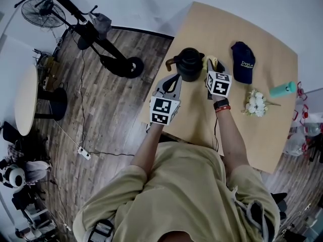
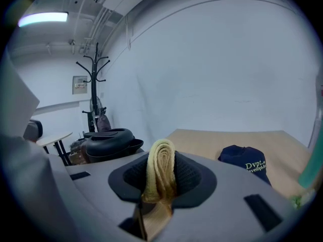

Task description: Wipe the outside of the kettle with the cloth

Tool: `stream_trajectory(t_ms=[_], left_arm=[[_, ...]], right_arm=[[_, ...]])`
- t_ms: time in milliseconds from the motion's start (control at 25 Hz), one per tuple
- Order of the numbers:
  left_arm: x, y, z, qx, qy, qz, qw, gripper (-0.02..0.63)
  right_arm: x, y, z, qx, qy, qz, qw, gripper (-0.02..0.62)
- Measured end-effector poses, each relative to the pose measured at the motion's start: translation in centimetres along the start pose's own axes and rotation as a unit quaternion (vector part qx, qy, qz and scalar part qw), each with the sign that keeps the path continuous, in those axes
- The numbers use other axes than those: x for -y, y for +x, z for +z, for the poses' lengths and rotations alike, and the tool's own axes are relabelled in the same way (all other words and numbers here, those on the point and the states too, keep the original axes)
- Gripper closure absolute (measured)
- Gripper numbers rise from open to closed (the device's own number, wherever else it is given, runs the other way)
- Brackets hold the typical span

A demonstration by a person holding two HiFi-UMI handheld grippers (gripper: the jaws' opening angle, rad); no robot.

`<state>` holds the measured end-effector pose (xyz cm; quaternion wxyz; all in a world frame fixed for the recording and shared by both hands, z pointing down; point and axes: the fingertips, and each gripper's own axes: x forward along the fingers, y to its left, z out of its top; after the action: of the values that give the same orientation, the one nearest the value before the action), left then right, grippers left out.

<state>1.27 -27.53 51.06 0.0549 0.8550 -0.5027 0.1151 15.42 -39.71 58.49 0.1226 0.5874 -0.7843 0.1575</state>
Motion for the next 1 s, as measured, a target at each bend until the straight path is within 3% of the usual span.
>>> stream_trajectory(t_ms=[240, 400, 800, 1000], left_arm=[[-1.1, -1.9, 0.0, 0.024, -0.029, -0.009, 0.9993, 0.584], [-1.9, -2.8, -0.2, 0.017, -0.020, -0.020, 0.9994, 0.584], [-5.4, -4.4, -0.1, 0.017, -0.024, -0.013, 0.9995, 0.583], [-7.8, -5.2, -0.4, 0.015, -0.021, -0.007, 0.9996, 0.583]], right_arm=[[-2.8, -4.3, -1.0, 0.012, 0.051, 0.002, 0.999, 0.472], [-6.3, -6.3, -1.6, 0.016, 0.065, 0.011, 0.998, 0.472], [-14.9, -5.1, -2.9, 0.008, 0.036, 0.054, 0.998, 0.471], [-17.1, -2.9, -2.9, 0.003, 0.009, 0.048, 0.999, 0.471]])
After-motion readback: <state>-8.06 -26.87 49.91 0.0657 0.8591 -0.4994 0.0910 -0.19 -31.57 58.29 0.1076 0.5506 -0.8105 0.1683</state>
